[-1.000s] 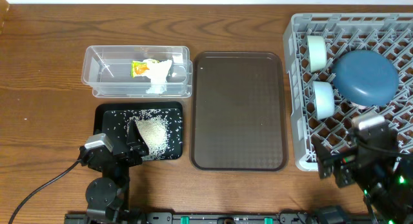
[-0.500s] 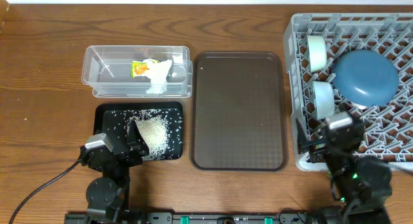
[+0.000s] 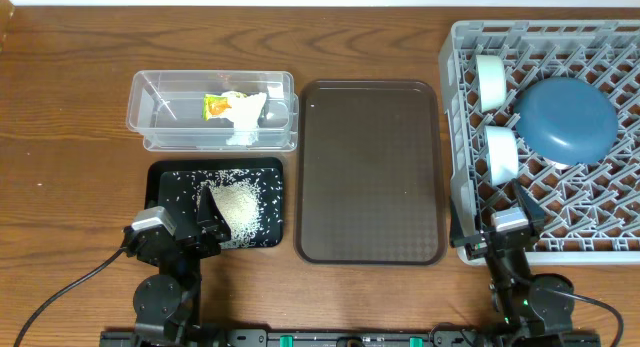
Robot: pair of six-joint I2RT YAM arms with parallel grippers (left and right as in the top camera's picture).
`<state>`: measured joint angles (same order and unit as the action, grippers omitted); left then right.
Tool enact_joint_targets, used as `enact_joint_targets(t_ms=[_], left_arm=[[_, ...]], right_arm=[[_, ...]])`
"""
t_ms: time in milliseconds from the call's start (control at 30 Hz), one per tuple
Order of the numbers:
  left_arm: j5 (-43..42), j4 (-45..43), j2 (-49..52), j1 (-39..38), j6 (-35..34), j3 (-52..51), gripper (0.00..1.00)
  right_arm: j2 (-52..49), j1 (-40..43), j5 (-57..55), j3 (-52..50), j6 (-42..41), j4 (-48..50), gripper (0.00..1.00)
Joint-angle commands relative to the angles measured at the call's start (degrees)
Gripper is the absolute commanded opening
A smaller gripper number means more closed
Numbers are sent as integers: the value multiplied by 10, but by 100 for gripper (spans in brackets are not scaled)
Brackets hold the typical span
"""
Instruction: Sort waste into correct bins and load items into the dishwasher rack
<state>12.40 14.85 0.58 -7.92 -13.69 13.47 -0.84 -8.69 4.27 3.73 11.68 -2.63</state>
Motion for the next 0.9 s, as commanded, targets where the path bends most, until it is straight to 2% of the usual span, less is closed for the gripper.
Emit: enact_joint_targets(t_ms=[0, 333, 867], left_arm=[[3, -3, -6, 3, -4, -3, 95], [3, -3, -6, 3, -4, -3, 95], [3, -3, -6, 3, -4, -3, 95]], right_arm=[[6, 6, 3, -32, -1, 33, 99], [6, 6, 0, -34, 0, -13, 99], [5, 6, 0, -34, 0, -12, 99]])
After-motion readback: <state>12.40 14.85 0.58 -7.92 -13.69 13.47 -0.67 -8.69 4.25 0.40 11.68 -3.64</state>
